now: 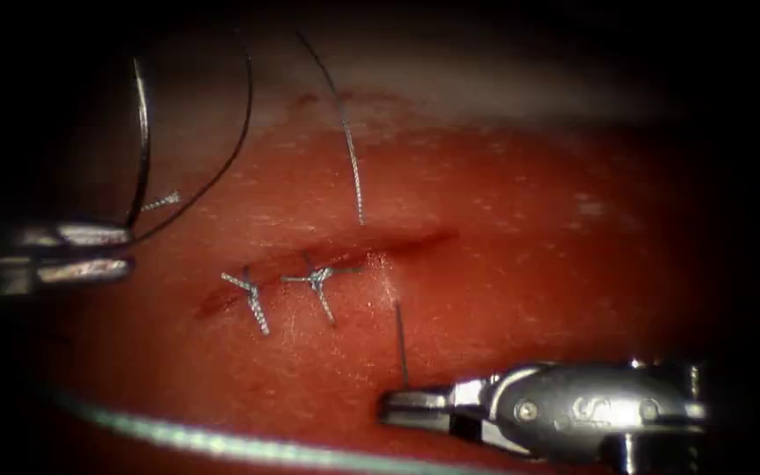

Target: Wound Closure

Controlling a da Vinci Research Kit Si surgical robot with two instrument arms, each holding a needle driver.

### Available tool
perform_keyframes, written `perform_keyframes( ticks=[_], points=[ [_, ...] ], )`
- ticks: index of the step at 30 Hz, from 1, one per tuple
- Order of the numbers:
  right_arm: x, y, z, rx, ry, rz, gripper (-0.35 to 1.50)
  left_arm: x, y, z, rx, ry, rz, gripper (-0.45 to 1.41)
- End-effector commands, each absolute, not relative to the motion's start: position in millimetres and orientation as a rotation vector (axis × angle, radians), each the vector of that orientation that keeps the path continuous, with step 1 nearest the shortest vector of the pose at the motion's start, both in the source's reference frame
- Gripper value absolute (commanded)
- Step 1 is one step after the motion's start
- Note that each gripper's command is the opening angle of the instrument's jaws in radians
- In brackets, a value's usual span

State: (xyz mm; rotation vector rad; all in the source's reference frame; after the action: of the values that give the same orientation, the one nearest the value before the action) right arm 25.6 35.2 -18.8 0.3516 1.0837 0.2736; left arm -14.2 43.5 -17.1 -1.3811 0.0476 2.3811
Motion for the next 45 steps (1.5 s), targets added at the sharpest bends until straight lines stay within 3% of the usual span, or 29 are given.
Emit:
perform_keyframes(
  ticks=[1,41,42,43,44,45],
  points=[
    [26.5,33.6,-19.3,0.375,1.080,0.253,-0.35,-14.7,43.0,-16.4,-1.382,0.044,2.380,-0.35],
    [28.3,28.9,-23.1,0.429,1.094,0.155,-0.35,-13.9,42.5,-14.2,-1.347,0.033,2.426,-0.35],
    [28.3,29.1,-23.0,0.408,1.087,0.169,0.09,-13.9,42.5,-14.2,-1.347,0.034,2.426,-0.35],
    [28.3,29.4,-22.9,0.378,1.083,0.190,0.74,-13.9,42.5,-14.1,-1.344,0.032,2.429,-0.35],
    [28.2,29.6,-22.8,0.352,1.073,0.207,1.01,-13.9,42.5,-14.1,-1.345,0.033,2.429,-0.35],
    [27.8,30.2,-22.5,0.315,1.059,0.232,1.16,-13.9,42.5,-14.0,-1.339,0.030,2.434,-0.35]
  ],
)
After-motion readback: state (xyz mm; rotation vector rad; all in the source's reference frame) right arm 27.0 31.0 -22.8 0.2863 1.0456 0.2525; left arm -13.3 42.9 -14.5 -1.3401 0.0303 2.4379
